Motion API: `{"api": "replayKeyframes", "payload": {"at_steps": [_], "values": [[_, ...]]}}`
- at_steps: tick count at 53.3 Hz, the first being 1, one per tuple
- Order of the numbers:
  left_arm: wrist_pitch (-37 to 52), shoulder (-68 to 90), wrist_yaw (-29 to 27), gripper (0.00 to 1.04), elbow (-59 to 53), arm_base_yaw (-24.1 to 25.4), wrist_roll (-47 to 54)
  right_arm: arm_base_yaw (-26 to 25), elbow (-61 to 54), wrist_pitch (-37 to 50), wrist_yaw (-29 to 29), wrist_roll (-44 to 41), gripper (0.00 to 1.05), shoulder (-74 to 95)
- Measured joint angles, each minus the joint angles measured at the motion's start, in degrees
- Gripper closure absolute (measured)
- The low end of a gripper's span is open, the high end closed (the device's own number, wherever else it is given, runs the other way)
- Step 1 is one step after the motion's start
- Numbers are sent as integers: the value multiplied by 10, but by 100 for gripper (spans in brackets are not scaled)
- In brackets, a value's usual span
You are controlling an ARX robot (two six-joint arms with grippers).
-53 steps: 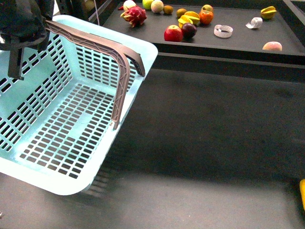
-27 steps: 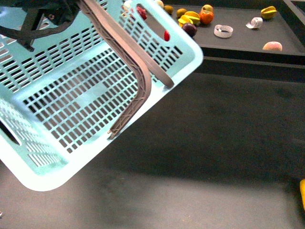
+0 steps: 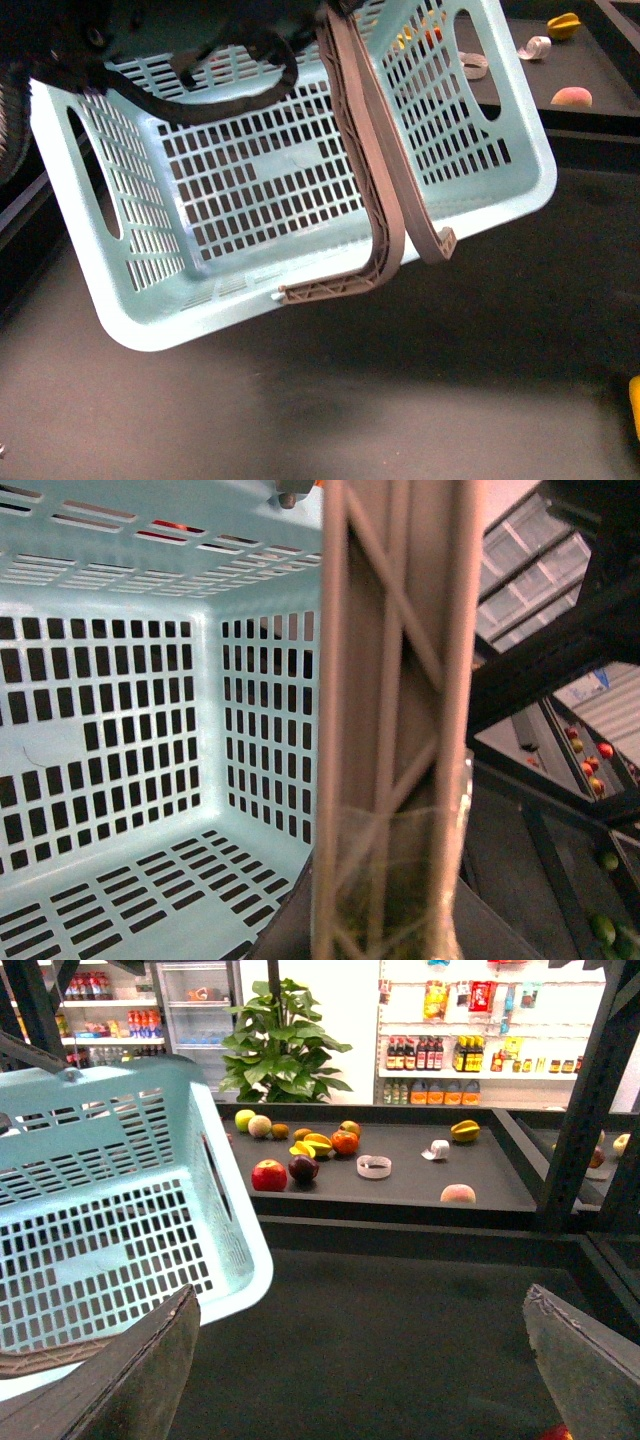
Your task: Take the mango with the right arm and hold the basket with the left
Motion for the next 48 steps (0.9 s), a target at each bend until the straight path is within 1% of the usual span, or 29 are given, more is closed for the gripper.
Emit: {"api": "replayKeyframes", "payload": {"at_steps": [4,18,41,48], "values": [[14,17,16,99,0,-12,4,0,0,0,0,0,8,0],[24,39,40,99,2,-29,25,0,0,0,0,0,8,0],[26,40,51,99,4,-37,41,0,0,0,0,0,8,0],[12,38,44,99,4,-37,48,0,0,0,0,0,8,0]]}}
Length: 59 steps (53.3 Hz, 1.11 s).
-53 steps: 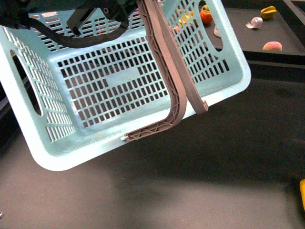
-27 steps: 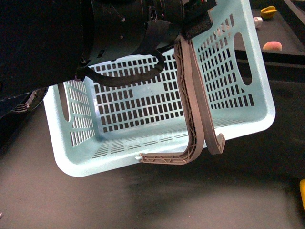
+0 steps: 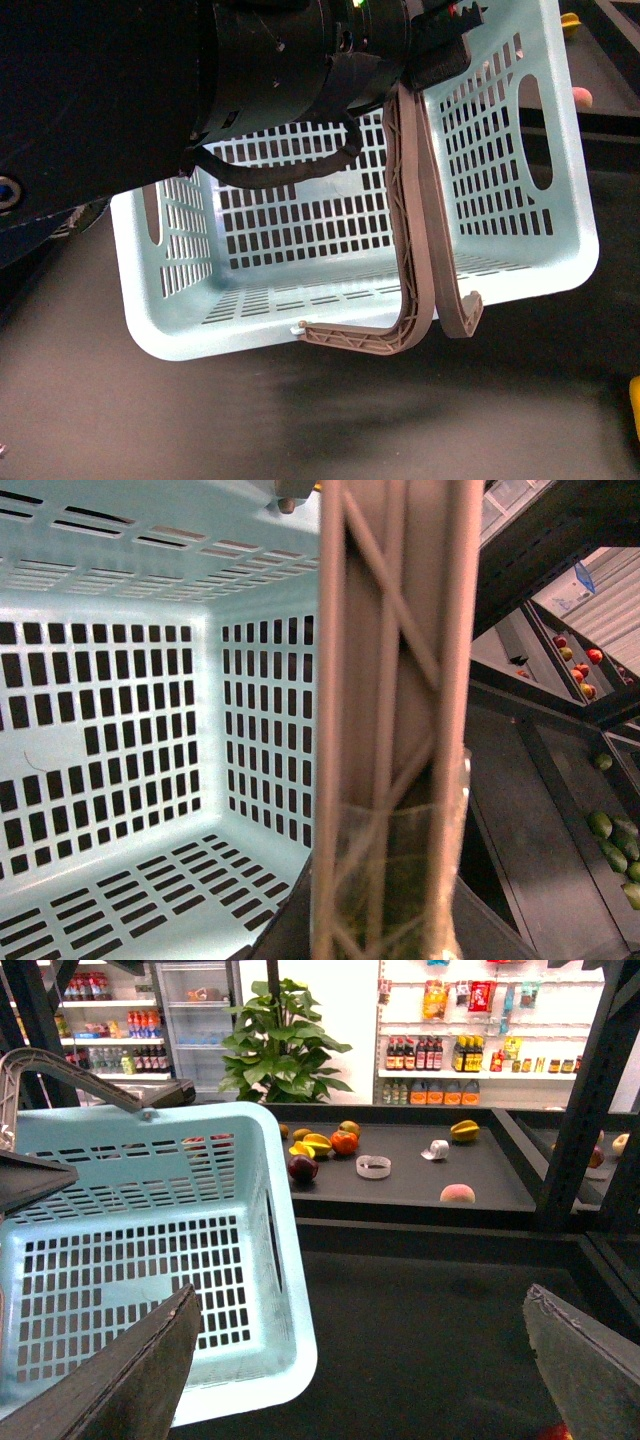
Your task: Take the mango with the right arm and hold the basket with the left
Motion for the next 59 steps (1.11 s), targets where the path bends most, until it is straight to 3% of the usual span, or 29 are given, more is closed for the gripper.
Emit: {"api": "replayKeyframes", "payload": {"at_steps": [59], "values": [[-3,0,-3,99,0,0,7,0,0,0,0,0,8,0]]}}
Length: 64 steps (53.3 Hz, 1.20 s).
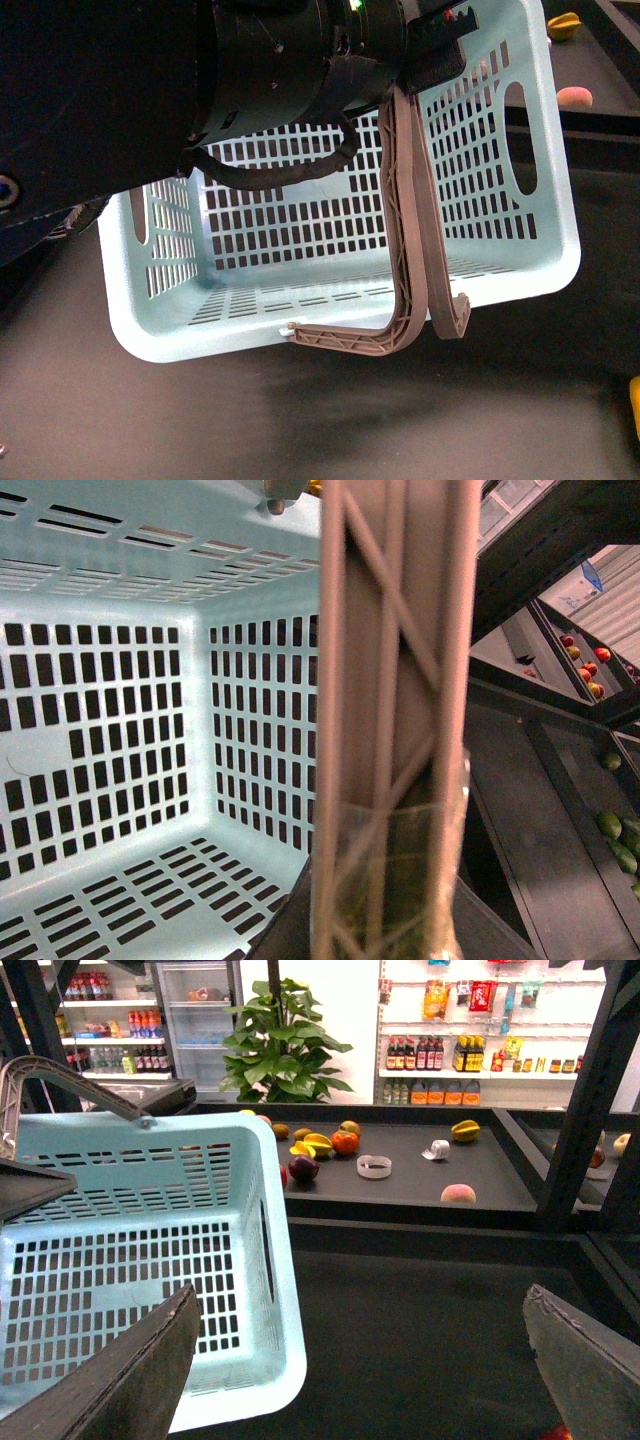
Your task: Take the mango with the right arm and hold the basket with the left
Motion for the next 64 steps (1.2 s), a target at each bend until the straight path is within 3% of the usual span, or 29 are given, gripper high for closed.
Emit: {"api": "replayKeyframes", "payload": {"at_steps": [7,14,20,41,54,64], "values": [[0,0,0,99,0,0,0,0,0,0,0,0,8,0],[0,0,0,99,0,0,0,22,27,-71,116,-49,8,59],[0,-1,0,99,0,0,0,-17,31,-46,87,-54,8,121],[0,-1,0,99,0,0,0,-193,51,258,-57,-78,8,512],[0,-1,0,99,0,0,0,-238,68,463,-95,-117,8,796],[0,-1,0,99,0,0,0,-254,108,615,-93,-134,8,1047]]}}
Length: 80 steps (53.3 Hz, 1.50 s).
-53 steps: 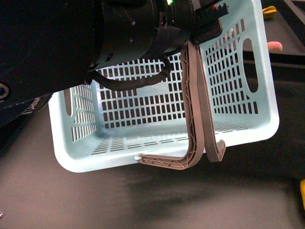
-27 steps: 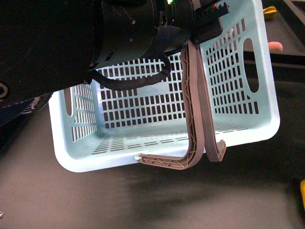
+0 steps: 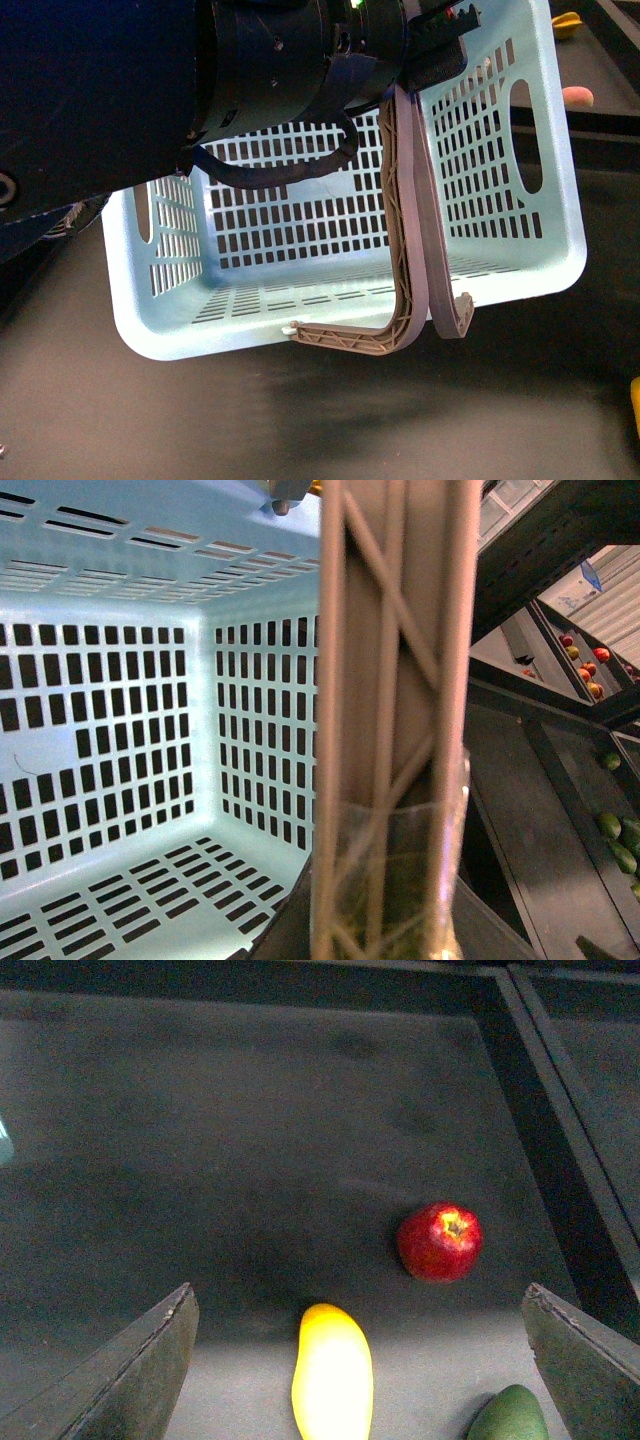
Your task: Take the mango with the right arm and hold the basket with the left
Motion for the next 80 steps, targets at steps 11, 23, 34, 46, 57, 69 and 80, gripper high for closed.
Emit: {"api": "replayKeyframes", "payload": {"at_steps": [11,23,34,46,57,69,80], "values": [[0,0,0,99,0,0,0,-11,47,79,1,-10,8,177],[0,0,0,99,0,0,0,-18,93,120,3,-17,8,296],[0,0,0,99,0,0,0,-21,136,130,14,-24,8,369],[0,0,0,99,0,0,0,-16,202,134,35,-27,8,447],[0,0,0,99,0,0,0,22,240,142,59,-14,8,495],[0,0,0,99,0,0,0,48,253,144,77,-1,8,523],[0,0,0,99,0,0,0,62,277,137,94,11,8,550]]}}
